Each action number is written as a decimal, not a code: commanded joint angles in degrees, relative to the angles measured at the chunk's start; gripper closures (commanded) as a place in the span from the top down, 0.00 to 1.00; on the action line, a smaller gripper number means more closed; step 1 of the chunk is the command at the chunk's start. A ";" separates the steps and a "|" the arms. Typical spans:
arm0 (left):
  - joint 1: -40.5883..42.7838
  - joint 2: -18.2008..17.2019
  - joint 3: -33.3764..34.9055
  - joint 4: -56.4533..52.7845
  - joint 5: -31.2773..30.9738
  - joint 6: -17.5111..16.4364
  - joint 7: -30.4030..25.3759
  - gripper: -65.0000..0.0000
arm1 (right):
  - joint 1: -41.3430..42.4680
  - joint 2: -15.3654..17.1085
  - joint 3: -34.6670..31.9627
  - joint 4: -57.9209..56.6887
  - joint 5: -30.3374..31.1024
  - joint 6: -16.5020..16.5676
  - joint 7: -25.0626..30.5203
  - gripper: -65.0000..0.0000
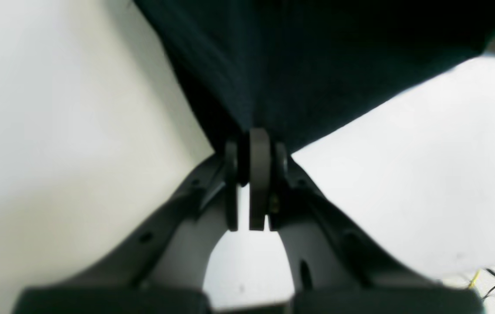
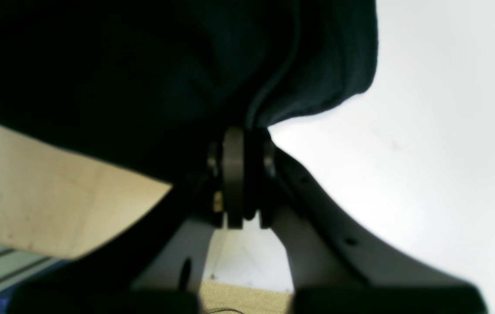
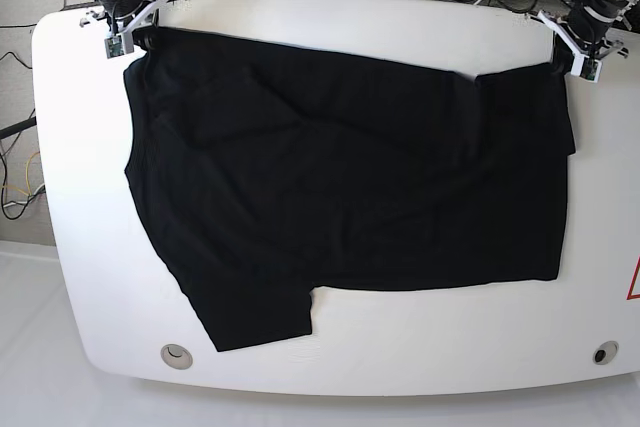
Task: Fold the T-shirt properly
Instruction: 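Grasp the black shirt's shoulder edge with both grippers and pull toward the arms, then hold the shoulder edge with both grippers while adjusting their grips, then shift both grippers along the shirt's side edges away from the shoulders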
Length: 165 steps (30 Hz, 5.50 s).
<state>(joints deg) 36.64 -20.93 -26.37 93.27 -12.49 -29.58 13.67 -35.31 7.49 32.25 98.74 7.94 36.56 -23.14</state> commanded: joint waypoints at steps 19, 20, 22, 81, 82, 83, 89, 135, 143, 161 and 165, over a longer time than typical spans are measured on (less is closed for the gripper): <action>7.07 5.75 -5.23 7.66 0.64 -2.73 1.18 0.02 | -3.24 0.05 1.16 3.11 -1.39 0.69 -2.64 0.01; 6.96 5.78 -5.22 7.67 0.72 -2.86 1.37 0.02 | -3.20 0.06 1.17 3.07 -1.40 0.73 -2.67 0.01; 6.69 5.71 -5.15 7.56 0.77 -2.93 1.68 0.02 | -3.12 0.08 1.12 2.99 -1.47 0.75 -2.74 0.01; 4.87 0.81 -5.27 9.47 0.09 -1.55 5.55 0.38 | -1.06 1.91 2.96 6.81 -0.24 1.33 -6.94 0.31; 4.45 0.76 -5.34 9.47 0.09 -1.55 5.60 0.38 | -0.98 1.92 2.98 6.96 -0.21 1.32 -7.15 0.34; 4.01 0.71 -5.43 9.45 0.14 -1.56 5.73 0.38 | -0.97 1.90 3.05 7.14 -0.19 1.33 -7.27 0.36; 0.12 0.56 -5.98 9.22 0.51 -1.47 7.22 0.44 | -0.73 1.90 2.98 7.87 -0.52 1.28 -7.43 0.46; -12.77 1.23 -2.31 2.57 -0.19 -1.15 13.02 0.49 | 11.69 2.95 -4.02 7.59 -3.36 1.39 -12.53 0.05; -15.89 1.29 -1.81 4.17 -0.54 -1.29 13.50 0.37 | 13.21 4.35 -4.00 7.92 -3.56 1.55 -11.83 0.02; -12.25 0.90 -2.25 4.78 -0.85 -1.28 12.27 0.43 | 7.83 3.55 -1.79 9.41 -3.67 2.24 -11.77 0.35; -13.55 0.98 -2.33 3.92 -0.69 -1.54 11.41 0.43 | 7.17 3.74 -1.91 9.86 -3.86 2.57 -12.34 0.31</action>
<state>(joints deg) 23.79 -18.94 -28.18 96.82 -12.86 -31.48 26.72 -28.01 10.48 30.15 106.91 3.18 39.00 -36.60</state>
